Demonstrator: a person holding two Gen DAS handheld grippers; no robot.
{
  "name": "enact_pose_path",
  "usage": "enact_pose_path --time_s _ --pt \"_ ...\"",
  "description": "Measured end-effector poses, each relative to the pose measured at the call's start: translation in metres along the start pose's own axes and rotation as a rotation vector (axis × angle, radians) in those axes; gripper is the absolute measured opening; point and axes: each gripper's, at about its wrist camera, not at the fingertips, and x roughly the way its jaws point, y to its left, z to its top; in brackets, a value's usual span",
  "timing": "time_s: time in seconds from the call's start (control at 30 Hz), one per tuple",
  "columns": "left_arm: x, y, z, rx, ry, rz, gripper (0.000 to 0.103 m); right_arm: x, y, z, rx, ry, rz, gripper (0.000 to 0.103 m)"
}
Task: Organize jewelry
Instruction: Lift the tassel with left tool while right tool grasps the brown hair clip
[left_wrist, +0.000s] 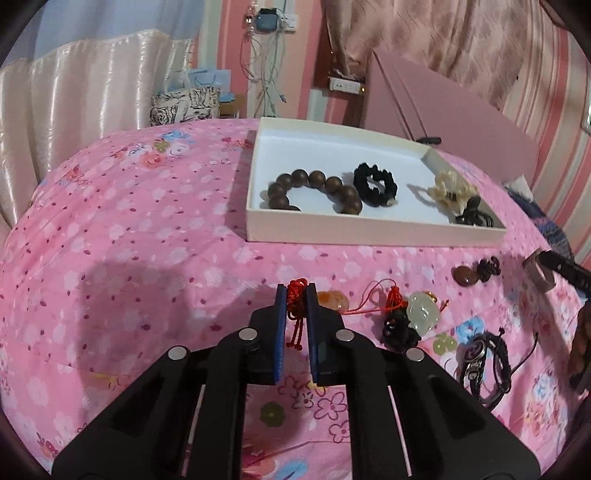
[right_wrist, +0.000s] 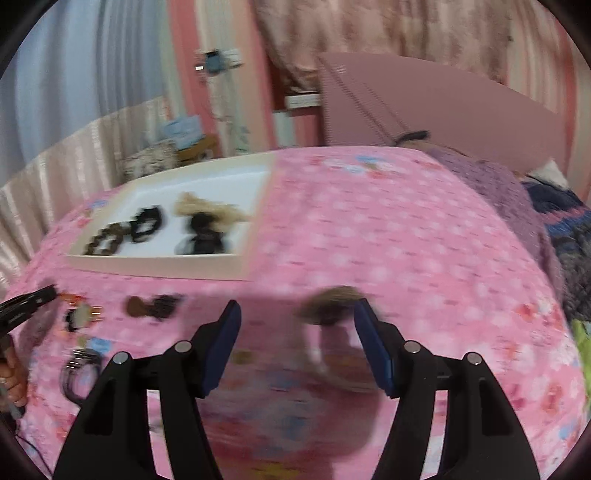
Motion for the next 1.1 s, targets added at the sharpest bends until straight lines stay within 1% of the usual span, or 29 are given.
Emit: enact_pose_path --time_s 0.07,0.13,0.27,0.33,0.43,0.47,0.5,0.63,0.77,0.83,0.97,1.1 --pt "-0.001 0.002 0.001 -0.011 -0.006 0.000 0.008 0.008 0.015 0.000 0.031 0.028 0.057 0.064" --pt "-0.003 0.006 0.001 -0.025 -0.012 -0.001 0.008 0.019 0.032 0.001 0.033 0.056 0.087 0.064" --pt "-0.003 0.013 0.002 -0.053 -0.013 0.002 0.008 0.040 0.067 0.003 -0.017 0.089 0.080 0.063" --pt "-0.001 0.012 0.002 -0.052 -0.005 0.000 0.008 0.053 0.078 0.002 -0.030 0.119 0.110 0.061" --pt "0.000 0.011 0.001 -0.040 -0.003 0.004 0.008 0.064 0.093 0.000 -0.069 0.156 0.114 0.046" --pt "0.000 0.010 0.001 -0.037 -0.003 0.004 0.008 0.066 0.095 0.001 -0.071 0.158 0.121 0.030" --pt "0.000 0.010 0.001 -0.034 -0.001 0.004 0.008 0.068 0.096 0.001 -0.071 0.167 0.126 0.027" --pt "0.001 0.011 0.001 -0.041 0.000 0.000 0.008 0.068 0.097 -0.001 -0.075 0.164 0.141 0.024" --pt "-0.001 0.013 0.002 -0.050 -0.006 -0.016 0.008 0.057 0.092 -0.001 -0.048 0.135 0.172 0.023" --pt "-0.005 0.014 0.005 -0.049 -0.023 -0.020 0.008 0.049 0.088 0.001 -0.036 0.115 0.185 0.023" --pt "-0.015 0.017 0.015 -0.059 -0.048 -0.021 0.008 0.026 0.081 0.012 -0.027 0.071 0.197 0.023" --pt "-0.031 0.013 0.031 -0.024 -0.082 0.011 0.008 0.006 0.075 0.031 -0.030 0.029 0.191 0.023"
